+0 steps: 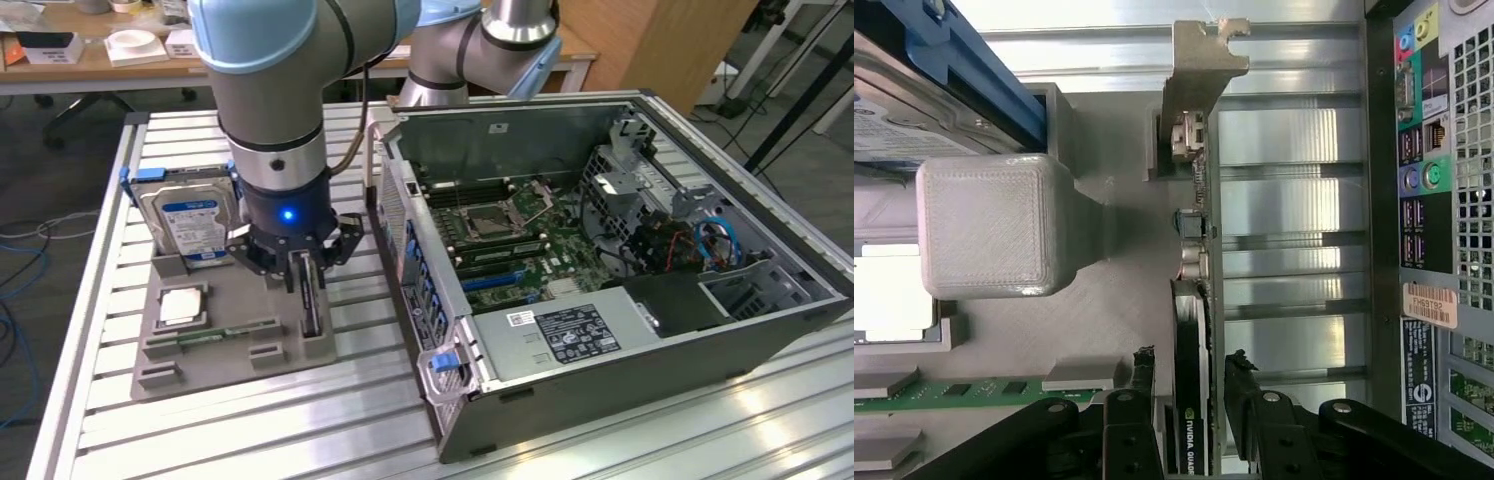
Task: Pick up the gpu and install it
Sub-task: 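Pick up the gpu and move the gpu toward the slot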
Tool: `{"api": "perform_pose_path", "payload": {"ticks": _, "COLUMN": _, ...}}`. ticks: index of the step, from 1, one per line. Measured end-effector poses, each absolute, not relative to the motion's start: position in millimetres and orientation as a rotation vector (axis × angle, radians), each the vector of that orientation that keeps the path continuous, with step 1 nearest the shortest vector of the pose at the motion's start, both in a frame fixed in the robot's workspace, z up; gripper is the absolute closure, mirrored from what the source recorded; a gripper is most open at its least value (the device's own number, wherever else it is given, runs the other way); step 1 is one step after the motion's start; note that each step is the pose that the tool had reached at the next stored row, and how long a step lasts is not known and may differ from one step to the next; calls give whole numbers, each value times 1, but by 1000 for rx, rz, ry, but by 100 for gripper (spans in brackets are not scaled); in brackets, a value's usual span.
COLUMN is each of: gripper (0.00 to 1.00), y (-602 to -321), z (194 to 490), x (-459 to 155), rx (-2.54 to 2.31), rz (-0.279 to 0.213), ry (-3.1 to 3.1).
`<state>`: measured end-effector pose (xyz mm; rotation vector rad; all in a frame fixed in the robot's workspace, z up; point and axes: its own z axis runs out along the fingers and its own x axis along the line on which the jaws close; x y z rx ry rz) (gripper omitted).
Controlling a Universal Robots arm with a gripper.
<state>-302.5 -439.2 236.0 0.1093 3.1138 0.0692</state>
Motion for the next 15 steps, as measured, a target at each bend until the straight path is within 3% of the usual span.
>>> {"api": "perform_pose_path", "payload": {"ticks": 15, "gripper": 60, "y": -439, "z": 236, "x": -303, "rx": 108, "rz": 69, "ry": 3114}}
